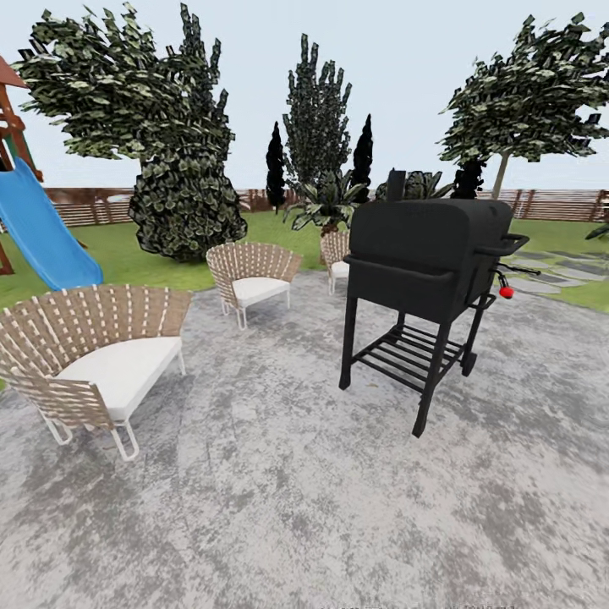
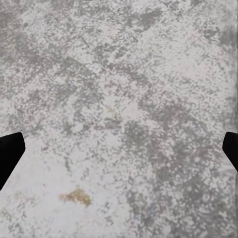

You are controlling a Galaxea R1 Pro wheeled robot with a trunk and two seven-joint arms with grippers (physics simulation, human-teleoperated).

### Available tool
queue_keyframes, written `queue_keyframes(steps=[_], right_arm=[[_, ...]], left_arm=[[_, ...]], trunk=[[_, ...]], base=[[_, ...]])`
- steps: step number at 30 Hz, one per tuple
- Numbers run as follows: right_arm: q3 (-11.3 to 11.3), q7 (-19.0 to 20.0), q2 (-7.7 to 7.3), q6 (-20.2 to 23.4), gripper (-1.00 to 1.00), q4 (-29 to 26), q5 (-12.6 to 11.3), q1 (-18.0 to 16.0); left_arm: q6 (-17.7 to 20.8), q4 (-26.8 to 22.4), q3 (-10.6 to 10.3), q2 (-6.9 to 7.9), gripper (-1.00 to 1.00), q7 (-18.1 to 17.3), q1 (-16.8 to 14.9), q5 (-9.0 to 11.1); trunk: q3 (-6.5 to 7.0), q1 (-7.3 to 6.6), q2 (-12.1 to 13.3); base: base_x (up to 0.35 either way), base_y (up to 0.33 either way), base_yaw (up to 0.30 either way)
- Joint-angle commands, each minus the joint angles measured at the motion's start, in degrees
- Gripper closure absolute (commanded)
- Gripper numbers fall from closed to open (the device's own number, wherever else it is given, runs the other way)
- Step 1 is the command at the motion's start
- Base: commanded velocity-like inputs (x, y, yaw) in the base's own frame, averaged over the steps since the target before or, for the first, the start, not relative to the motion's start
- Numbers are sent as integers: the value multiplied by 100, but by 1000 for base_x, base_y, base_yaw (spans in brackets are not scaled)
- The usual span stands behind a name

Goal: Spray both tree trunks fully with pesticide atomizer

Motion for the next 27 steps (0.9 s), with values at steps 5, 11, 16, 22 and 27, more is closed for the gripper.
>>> queue_keyframes(steps=[5,11,16,22,27], right_arm=[[1,4,0,-20,-100,6,0,-5],[1,4,0,-19,-100,6,0,-5],[1,4,0,-18,-100,6,0,-5],[1,4,0,-20,-100,7,0,-5],[1,4,0,-19,-100,7,0,-5]], left_arm=[[-10,2,16,12,-100,10,-4,20],[-16,2,19,28,-100,12,-4,177],[-18,2,19,30,-100,12,-3,206],[-18,2,19,30,-100,13,-4,207],[-18,2,19,30,-100,14,-4,207]], trunk=[[-100,110,-205],[-239,242,-445],[-359,352,-646],[-502,483,-887],[-622,593,-1087]], base=[[0,0,-282],[0,0,-252],[0,0,-239],[0,0,-238],[0,0,-238]])
